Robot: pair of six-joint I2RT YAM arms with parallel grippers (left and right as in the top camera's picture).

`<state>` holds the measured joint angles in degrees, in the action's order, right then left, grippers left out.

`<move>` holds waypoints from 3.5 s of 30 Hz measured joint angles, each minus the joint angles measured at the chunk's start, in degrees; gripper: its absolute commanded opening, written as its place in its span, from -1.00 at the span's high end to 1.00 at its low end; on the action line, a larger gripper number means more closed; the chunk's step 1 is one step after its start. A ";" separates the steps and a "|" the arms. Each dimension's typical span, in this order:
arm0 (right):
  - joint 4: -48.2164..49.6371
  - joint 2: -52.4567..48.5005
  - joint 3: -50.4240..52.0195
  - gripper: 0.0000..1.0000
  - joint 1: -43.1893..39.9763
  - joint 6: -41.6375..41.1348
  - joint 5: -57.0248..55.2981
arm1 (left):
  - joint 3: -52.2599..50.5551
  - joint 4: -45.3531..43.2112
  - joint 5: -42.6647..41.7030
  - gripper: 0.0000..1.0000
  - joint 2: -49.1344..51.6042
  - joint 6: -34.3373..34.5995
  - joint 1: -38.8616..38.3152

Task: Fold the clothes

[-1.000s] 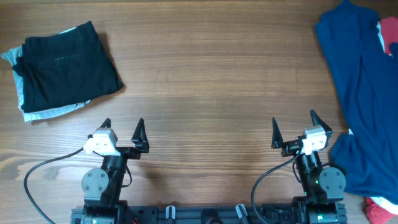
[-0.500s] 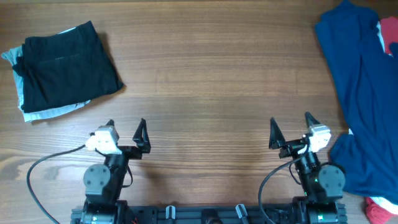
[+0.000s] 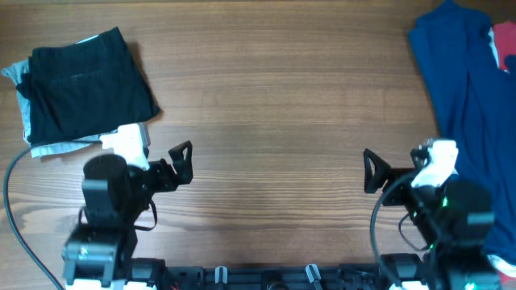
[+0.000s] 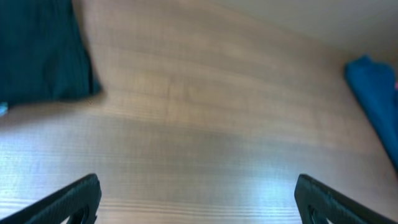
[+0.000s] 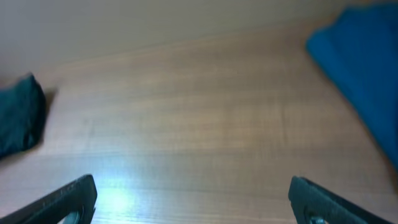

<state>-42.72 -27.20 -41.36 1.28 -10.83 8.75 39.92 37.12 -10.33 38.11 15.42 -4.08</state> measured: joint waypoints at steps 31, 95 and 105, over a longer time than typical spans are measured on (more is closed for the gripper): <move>-7.28 -46.01 0.48 -0.89 -24.72 -34.32 -21.33 | 8.74 10.91 -1.57 -1.00 9.79 0.00 -0.02; -1.40 -54.36 -32.92 -0.63 28.68 -12.31 -2.75 | 8.81 8.72 -1.57 -1.00 9.79 0.00 -0.02; -16.22 -39.60 -33.66 -1.00 13.53 -18.32 -17.81 | 8.81 8.35 -8.13 -1.00 13.84 0.02 -0.02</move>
<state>-58.94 -66.81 -75.02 14.81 -29.15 -9.06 48.73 45.47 -18.46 51.94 15.44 -4.10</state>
